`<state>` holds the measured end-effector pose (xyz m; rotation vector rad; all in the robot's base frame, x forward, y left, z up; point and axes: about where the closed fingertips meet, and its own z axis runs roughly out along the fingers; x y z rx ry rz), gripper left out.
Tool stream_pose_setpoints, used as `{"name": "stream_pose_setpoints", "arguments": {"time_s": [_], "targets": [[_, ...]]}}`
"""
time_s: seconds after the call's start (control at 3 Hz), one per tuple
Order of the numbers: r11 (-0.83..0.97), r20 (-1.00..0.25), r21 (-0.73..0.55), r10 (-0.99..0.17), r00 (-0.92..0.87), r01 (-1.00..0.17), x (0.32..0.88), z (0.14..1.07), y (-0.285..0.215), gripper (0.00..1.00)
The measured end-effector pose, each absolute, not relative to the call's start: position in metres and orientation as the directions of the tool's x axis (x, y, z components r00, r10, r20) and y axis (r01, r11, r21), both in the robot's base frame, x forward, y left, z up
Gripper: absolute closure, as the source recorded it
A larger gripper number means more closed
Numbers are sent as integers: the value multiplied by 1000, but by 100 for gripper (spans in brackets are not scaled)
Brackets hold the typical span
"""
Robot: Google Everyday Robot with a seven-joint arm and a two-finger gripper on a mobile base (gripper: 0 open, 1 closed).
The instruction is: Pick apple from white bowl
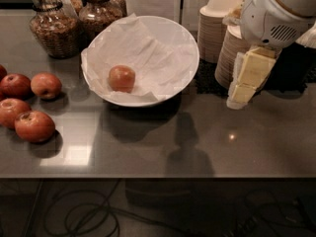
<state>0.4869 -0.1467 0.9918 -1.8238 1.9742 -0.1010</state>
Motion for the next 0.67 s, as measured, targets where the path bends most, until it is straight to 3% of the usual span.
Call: {"name": "stream_pose_setpoints", "arguments": {"time_s": [0.33,0.67], "targets": [[124,-273,-349,-962,-26,-929,487,992,-147,0],[134,-350,-349,-937,-4,-927,509,983,-127,0]]}}
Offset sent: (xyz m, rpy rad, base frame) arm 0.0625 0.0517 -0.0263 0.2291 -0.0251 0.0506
